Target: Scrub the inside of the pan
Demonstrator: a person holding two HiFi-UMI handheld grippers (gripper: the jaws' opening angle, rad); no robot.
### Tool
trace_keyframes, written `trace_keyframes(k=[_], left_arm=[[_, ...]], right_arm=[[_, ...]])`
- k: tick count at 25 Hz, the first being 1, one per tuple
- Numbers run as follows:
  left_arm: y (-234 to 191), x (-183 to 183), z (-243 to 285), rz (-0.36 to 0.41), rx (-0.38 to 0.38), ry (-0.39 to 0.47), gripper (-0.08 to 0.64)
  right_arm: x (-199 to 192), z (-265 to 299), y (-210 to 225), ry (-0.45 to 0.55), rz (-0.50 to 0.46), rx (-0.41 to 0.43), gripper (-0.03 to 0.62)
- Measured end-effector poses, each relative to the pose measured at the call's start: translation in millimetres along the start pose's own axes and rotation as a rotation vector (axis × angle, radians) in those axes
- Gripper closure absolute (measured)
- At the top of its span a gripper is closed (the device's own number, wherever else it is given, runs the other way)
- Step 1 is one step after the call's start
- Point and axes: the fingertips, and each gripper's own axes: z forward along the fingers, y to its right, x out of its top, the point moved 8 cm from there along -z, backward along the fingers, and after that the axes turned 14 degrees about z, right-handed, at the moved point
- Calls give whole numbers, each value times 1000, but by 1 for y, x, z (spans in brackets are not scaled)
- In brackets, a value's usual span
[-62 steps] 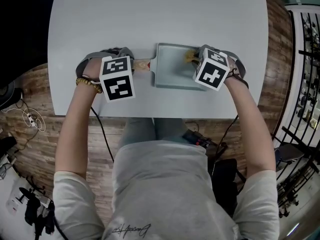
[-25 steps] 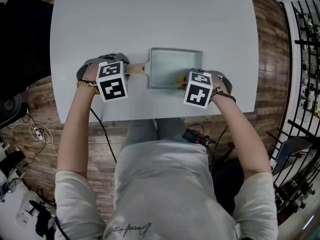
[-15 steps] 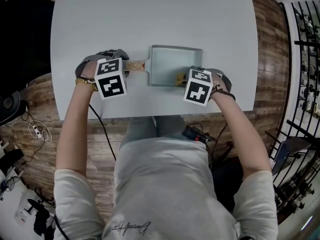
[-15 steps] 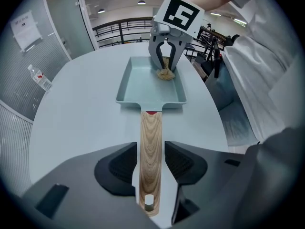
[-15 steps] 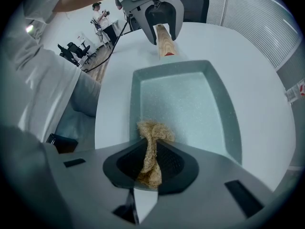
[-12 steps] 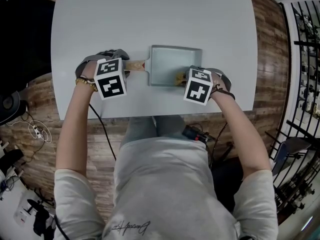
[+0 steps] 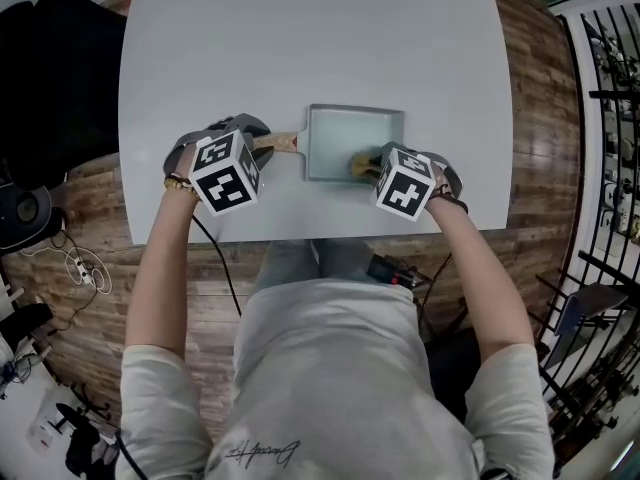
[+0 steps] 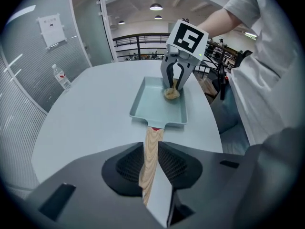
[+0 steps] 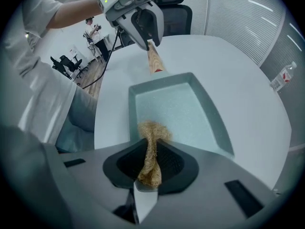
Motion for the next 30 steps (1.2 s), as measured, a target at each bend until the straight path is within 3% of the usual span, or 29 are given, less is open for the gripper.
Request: trace_keyframes(k=[5, 8, 13, 15, 19, 26, 30], left_arm=[[4, -4, -7, -107, 104, 6, 536], [8, -4, -16, -202, 169, 23, 548], [17, 4, -38, -487, 257, 233, 549], [23, 7, -46, -561, 287, 309, 549], [36, 12, -59, -625, 342, 393, 549], [51, 11, -75, -765, 512, 440, 549], [57, 22, -83, -762, 548, 478, 549]], right_arm=[[-2, -12, 0, 114, 76, -17, 520], [-1, -28, 0, 225, 155, -6, 520], [3, -55, -6, 401, 234, -2, 520], [2, -64, -9, 462, 255, -4, 520], [1, -84, -20, 555, 317, -14, 518], [-5, -104, -30, 642, 412, -100, 517], [-4, -120, -33, 707, 447, -101, 517]])
